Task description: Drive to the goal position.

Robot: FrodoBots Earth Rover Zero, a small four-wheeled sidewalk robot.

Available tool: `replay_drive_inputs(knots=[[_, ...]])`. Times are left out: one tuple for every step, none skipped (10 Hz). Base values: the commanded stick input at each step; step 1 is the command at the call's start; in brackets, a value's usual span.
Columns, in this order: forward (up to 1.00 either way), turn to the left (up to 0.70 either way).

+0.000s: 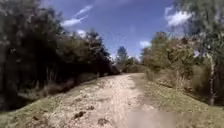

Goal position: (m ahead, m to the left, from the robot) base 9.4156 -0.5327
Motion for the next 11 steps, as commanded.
replay_drive_inputs(knots=[[0.7, 0.0], [0.7, 0.0], [0.7, 0.0], [0.7, 0.0], [0.7, 0.0], [0.7, 0.0], [0.7, 0.0], [0.7, 0.0], [0.7, 0.0], [0.7, 0.0], [0.7, 0.0]])
